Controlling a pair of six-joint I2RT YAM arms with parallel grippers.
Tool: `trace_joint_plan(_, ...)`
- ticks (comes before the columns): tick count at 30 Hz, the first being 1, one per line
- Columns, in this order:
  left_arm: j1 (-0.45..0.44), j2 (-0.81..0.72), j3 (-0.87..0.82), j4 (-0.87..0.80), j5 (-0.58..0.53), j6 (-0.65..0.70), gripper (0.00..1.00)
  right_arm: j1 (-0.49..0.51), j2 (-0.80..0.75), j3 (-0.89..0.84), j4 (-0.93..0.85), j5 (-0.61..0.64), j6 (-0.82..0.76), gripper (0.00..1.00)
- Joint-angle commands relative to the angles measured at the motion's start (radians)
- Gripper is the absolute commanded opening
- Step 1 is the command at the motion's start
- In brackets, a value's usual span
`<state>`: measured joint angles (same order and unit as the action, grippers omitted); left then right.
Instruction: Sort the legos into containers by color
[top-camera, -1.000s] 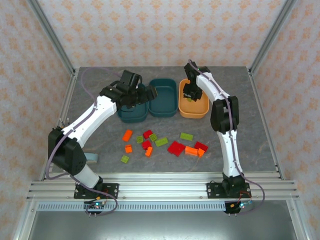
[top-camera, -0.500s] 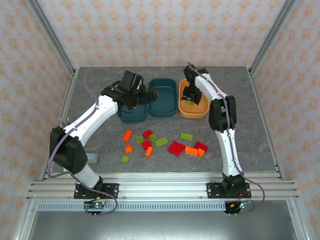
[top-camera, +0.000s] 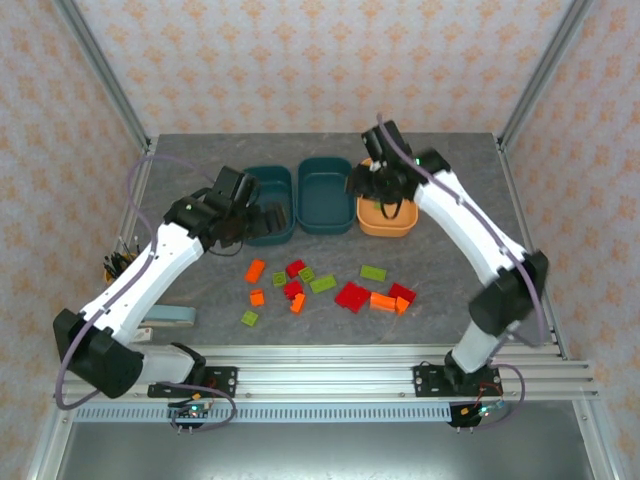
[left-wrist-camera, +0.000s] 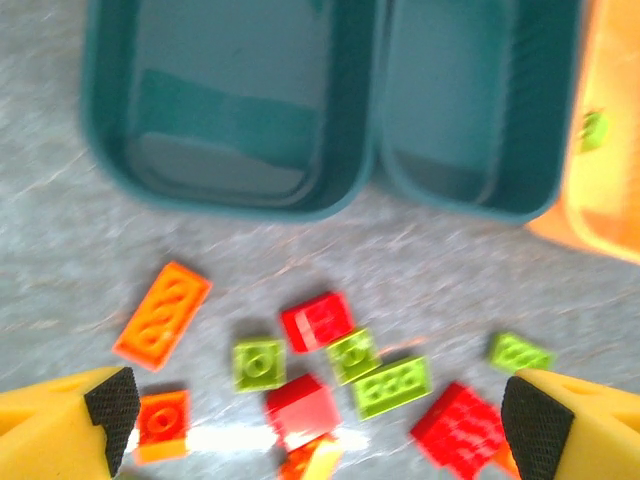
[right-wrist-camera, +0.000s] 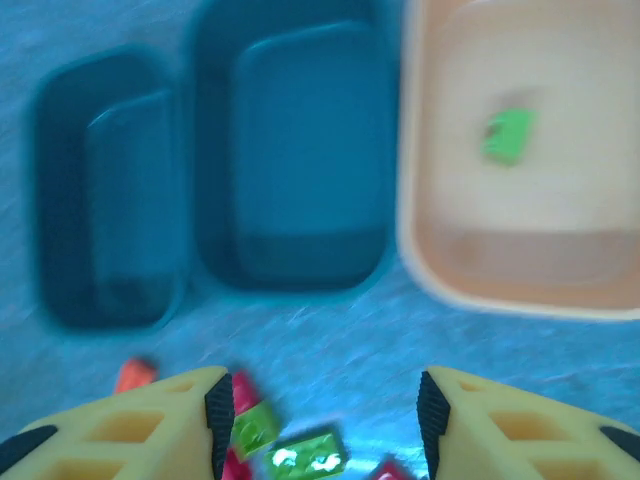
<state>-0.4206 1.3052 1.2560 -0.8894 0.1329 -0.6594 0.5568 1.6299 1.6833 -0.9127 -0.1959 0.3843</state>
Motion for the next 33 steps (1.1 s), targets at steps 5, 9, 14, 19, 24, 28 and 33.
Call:
trace_joint_plan(5,0.011,0.077,-0.163,-0.114,-0.024,0.194,0.91,0.188,-0.239,-0.443,0.337,-0.243,0.027,0.56)
trace_joint_plan(9,0.013,0.166,-0.164,-0.098,-0.029,0.286,0.88,0.300,-0.333,-0.624,0.514,-0.271,0.042,0.63)
trace_joint_plan(14,0.024,0.261,-0.140,-0.057,-0.029,0.380,0.85,0.333,-0.380,-0.714,0.574,-0.232,0.074,0.72)
trace_joint_plan(19,0.075,0.338,-0.127,-0.036,0.017,0.447,0.81,0.333,-0.386,-0.706,0.544,-0.210,0.074,0.75)
trace_joint_plan(24,0.112,0.400,-0.108,-0.017,0.058,0.487,0.78,0.333,-0.382,-0.703,0.536,-0.208,0.077,0.75)
trace_joint_plan(28,0.114,0.449,-0.096,-0.004,0.087,0.510,0.72,0.333,-0.373,-0.702,0.526,-0.201,0.078,0.75)
trace_joint_plan(33,0.114,0.487,-0.094,0.021,0.076,0.518,0.69,0.333,-0.359,-0.692,0.518,-0.192,0.078,0.75)
